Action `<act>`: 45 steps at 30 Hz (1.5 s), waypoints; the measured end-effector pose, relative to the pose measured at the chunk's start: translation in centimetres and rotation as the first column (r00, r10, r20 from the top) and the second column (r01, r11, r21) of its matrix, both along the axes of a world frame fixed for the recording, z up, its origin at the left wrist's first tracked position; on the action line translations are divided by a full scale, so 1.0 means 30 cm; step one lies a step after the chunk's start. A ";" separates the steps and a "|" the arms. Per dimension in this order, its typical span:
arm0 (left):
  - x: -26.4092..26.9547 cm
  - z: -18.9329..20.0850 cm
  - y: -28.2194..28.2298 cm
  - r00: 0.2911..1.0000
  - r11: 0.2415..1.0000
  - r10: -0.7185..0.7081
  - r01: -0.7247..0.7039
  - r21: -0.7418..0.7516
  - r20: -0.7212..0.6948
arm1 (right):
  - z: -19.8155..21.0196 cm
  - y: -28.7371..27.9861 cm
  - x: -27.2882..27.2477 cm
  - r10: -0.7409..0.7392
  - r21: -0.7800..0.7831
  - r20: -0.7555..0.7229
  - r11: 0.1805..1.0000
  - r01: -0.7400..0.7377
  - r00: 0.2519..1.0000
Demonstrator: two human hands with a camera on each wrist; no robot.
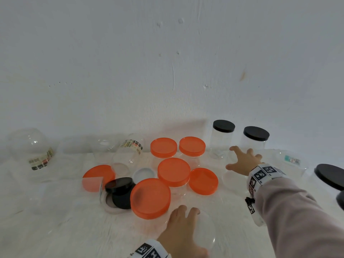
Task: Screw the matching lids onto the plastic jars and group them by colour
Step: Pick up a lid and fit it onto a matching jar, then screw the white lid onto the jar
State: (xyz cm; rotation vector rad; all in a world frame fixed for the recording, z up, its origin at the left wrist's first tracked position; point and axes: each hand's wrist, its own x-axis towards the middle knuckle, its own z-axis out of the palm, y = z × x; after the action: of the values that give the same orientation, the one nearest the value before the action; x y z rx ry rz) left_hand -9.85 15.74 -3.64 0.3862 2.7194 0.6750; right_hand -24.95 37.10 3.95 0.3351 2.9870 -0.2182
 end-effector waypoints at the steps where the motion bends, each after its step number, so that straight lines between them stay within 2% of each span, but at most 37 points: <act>1: 0.006 0.008 -0.011 1.000 1.000 0.001 -0.001 0.031 0.010 | 0.006 0.000 0.011 0.002 -0.005 0.000 1.000 -0.002 1.000; 6: 0.032 0.066 -0.077 0.999 0.979 -0.032 0.026 0.201 0.028 | 0.032 -0.012 0.074 0.062 0.059 -0.023 0.996 -0.061 0.998; 10: 0.067 0.129 -0.136 1.000 0.936 0.016 -0.015 0.351 0.001 | 0.055 -0.030 0.127 0.155 0.103 -0.057 0.984 -0.148 0.986; 15: 0.098 0.207 -0.203 0.997 0.902 0.078 -0.061 0.427 -0.023 | 0.115 -0.069 0.202 0.203 -0.012 -0.166 0.978 -0.208 0.965; 20: 0.120 0.257 -0.280 0.982 0.892 0.165 -0.110 0.438 -0.091 | 0.177 -0.134 0.274 0.214 -0.202 -0.350 0.933 -0.296 0.912; 23: 0.138 0.281 -0.348 0.969 0.874 0.223 -0.150 0.463 -0.107 | 0.206 -0.198 0.316 0.178 -0.362 -0.405 0.869 -0.336 0.897; 28: 0.183 0.317 -0.474 0.940 0.818 0.315 -0.197 0.541 -0.134 | 0.208 -0.338 0.376 0.150 -0.590 -0.357 0.729 -0.347 0.922; 32: 0.219 0.325 -0.583 0.895 0.737 0.436 -0.294 0.609 -0.097 | 0.180 -0.459 0.415 0.175 -0.758 -0.264 0.570 -0.317 0.948; 38: 0.273 0.322 -0.740 0.812 0.613 0.581 -0.397 0.682 -0.049 | 0.121 -0.626 0.478 0.322 -0.909 -0.085 0.363 -0.206 0.943; 40: 0.292 0.322 -0.781 0.787 0.579 0.616 -0.428 0.694 -0.029 | 0.101 -0.671 0.499 0.361 -0.918 -0.085 0.333 -0.214 0.929; 42: 0.308 0.323 -0.818 0.768 0.554 0.641 -0.455 0.697 -0.009 | 0.082 -0.714 0.518 0.399 -0.905 -0.117 0.334 -0.263 0.909; 45: 0.328 0.318 -0.864 0.747 0.537 0.665 -0.491 0.686 0.014 | 0.049 -0.775 0.541 0.446 -0.906 -0.082 0.340 -0.254 0.891</act>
State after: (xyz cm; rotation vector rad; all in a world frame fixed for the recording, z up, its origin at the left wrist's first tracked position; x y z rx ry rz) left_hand -0.02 -10.19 5.91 -0.3905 2.7263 1.9254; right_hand -8.71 13.84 5.40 -0.4156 2.1737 -1.5577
